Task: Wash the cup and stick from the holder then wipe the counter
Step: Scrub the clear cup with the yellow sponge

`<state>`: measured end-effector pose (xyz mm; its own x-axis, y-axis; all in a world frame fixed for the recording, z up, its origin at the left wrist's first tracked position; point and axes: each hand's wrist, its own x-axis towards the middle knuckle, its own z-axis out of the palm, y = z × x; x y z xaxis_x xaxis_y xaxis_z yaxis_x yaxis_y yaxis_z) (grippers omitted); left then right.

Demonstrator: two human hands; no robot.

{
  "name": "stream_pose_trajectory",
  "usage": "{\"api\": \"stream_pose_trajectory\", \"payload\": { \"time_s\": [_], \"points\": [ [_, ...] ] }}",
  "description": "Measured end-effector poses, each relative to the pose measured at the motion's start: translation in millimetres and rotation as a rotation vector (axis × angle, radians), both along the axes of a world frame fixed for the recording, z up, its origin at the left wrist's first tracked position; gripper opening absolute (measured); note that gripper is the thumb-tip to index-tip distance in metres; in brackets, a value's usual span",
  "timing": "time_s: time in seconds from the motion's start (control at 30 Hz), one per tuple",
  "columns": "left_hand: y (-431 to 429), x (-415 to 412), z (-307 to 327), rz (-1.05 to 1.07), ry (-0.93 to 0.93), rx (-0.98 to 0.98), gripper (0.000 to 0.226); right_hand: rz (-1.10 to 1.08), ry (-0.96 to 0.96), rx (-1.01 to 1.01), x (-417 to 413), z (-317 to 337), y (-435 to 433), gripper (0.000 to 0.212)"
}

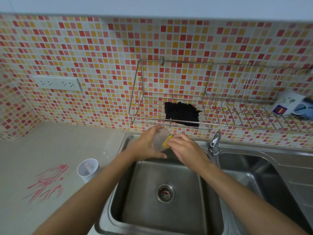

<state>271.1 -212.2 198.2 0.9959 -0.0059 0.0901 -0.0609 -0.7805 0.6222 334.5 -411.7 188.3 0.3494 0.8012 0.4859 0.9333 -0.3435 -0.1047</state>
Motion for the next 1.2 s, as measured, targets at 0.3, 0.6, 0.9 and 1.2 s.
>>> {"api": "stream_pose_trajectory", "payload": {
  "time_s": [0.3, 0.6, 0.9, 1.2],
  "points": [
    [12.6, -5.9, -1.0, 0.009, -0.092, 0.222, 0.085, -0.078, 0.4, -0.049, -15.3, 4.0, 17.0, 0.028],
    [27.9, -13.3, 5.2, -0.045, -0.057, 0.323, 0.088, -0.104, 0.051, -0.018, -34.7, -12.5, 31.8, 0.04],
    [43.9, -23.2, 4.3, -0.127, -0.03, 0.33, 0.085, -0.176, 0.06, -0.05, -42.9, -5.3, 46.4, 0.04],
    [55.7, -25.2, 7.6, -0.151, -0.011, 0.34, 0.087, -0.224, 0.452, 0.122, -62.1, -10.8, 59.4, 0.028]
  ]
}}
